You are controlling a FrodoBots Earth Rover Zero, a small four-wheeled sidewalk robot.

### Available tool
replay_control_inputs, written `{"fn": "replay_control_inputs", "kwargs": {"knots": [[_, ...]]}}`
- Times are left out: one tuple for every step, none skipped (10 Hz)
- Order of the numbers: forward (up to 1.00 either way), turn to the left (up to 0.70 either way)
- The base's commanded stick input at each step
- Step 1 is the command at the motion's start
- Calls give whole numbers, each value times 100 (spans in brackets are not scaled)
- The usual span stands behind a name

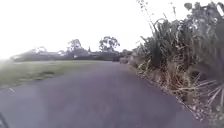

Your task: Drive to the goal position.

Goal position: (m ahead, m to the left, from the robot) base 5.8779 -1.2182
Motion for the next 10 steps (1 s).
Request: {"fn": "replay_control_inputs", "kwargs": {"knots": [[70,-9],[70,-3],[70,0],[70,0],[70,0],[70,0],[70,0],[70,0],[70,0],[70,0]]}}
